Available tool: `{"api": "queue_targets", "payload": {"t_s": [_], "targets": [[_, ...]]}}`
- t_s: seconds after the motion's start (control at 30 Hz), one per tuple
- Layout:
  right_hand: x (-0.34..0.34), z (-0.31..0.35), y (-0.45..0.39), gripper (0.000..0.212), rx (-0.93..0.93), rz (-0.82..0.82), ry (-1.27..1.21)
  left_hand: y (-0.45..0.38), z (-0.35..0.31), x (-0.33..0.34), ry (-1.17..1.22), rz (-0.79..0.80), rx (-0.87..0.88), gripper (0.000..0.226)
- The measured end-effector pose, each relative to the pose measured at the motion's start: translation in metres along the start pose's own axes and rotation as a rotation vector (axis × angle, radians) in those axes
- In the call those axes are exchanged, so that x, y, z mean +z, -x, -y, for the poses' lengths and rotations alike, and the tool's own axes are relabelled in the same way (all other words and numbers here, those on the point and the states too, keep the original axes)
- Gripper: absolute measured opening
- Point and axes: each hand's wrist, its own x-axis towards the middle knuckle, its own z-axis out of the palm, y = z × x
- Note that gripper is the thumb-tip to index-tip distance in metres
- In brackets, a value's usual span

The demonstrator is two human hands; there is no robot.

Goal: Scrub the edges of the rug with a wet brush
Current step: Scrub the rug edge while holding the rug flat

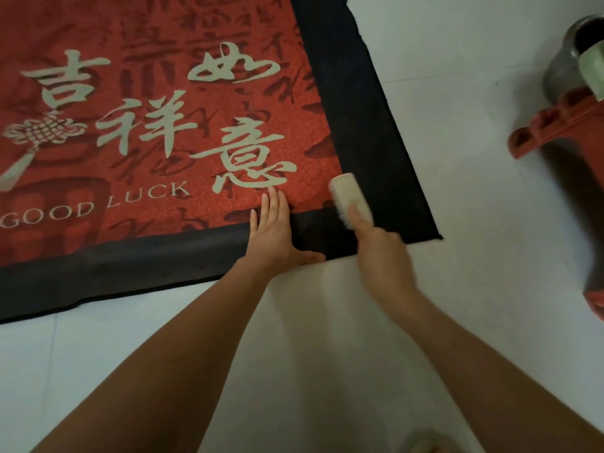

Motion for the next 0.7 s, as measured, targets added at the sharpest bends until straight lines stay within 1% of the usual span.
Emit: {"api": "queue_targets", "payload": {"t_s": [0.07, 0.1, 0.13, 0.17, 0.2, 0.23, 0.27, 0.33, 0.37, 0.4, 0.43, 0.5, 0.57, 0.6, 0.63, 0.7], "targets": [[0.016, 0.029, 0.018, 0.066, -0.108, 0.118, -0.044, 0.0, 0.002, 0.001, -0.011, -0.009, -0.012, 0.137], [0.017, 0.032, 0.023, 0.068, -0.174, 0.159, -0.018, 0.001, 0.003, 0.001, -0.017, -0.014, -0.013, 0.137], [0.013, 0.024, 0.02, 0.07, -0.208, 0.148, 0.035, 0.002, 0.004, 0.001, -0.02, -0.011, -0.006, 0.138], [0.004, 0.009, 0.008, 0.07, -0.191, 0.113, 0.107, 0.003, 0.005, 0.0, -0.021, -0.011, 0.003, 0.139], [-0.007, -0.006, -0.004, 0.069, -0.116, 0.078, 0.162, 0.003, 0.004, 0.0, -0.028, -0.016, 0.014, 0.14], [-0.014, -0.01, -0.007, 0.067, -0.025, 0.04, 0.145, 0.003, 0.003, 0.0, -0.034, -0.021, 0.018, 0.141], [-0.014, -0.003, -0.004, 0.065, 0.019, 0.023, 0.101, 0.004, 0.003, 0.0, -0.031, -0.024, 0.006, 0.142], [0.003, 0.033, 0.017, 0.061, -0.036, 0.09, 0.023, 0.005, 0.005, 0.002, -0.039, -0.057, -0.023, 0.14], [0.014, 0.047, 0.027, 0.06, -0.091, 0.165, 0.029, 0.006, 0.008, 0.003, -0.056, -0.094, -0.056, 0.138], [0.02, 0.052, 0.031, 0.057, -0.171, 0.196, 0.063, 0.009, 0.01, 0.006, -0.089, -0.123, -0.093, 0.136], [0.02, 0.046, 0.027, 0.053, -0.212, 0.159, 0.126, 0.011, 0.012, 0.006, -0.125, -0.143, -0.119, 0.138], [0.003, 0.018, 0.001, 0.05, -0.127, 0.055, 0.224, 0.014, 0.014, 0.008, -0.134, -0.144, -0.143, 0.147], [-0.008, 0.005, -0.007, 0.059, -0.002, -0.028, 0.153, 0.011, 0.017, 0.004, -0.1, -0.113, -0.113, 0.144], [-0.005, 0.016, -0.002, 0.062, 0.007, -0.029, 0.093, 0.01, 0.019, 0.0, -0.083, -0.091, -0.095, 0.14], [0.002, 0.036, 0.008, 0.063, -0.023, 0.001, 0.024, 0.009, 0.023, -0.003, -0.069, -0.073, -0.07, 0.136], [0.024, 0.066, 0.028, 0.065, -0.125, 0.108, -0.014, 0.012, 0.032, -0.009, -0.042, -0.059, -0.026, 0.129]]}}
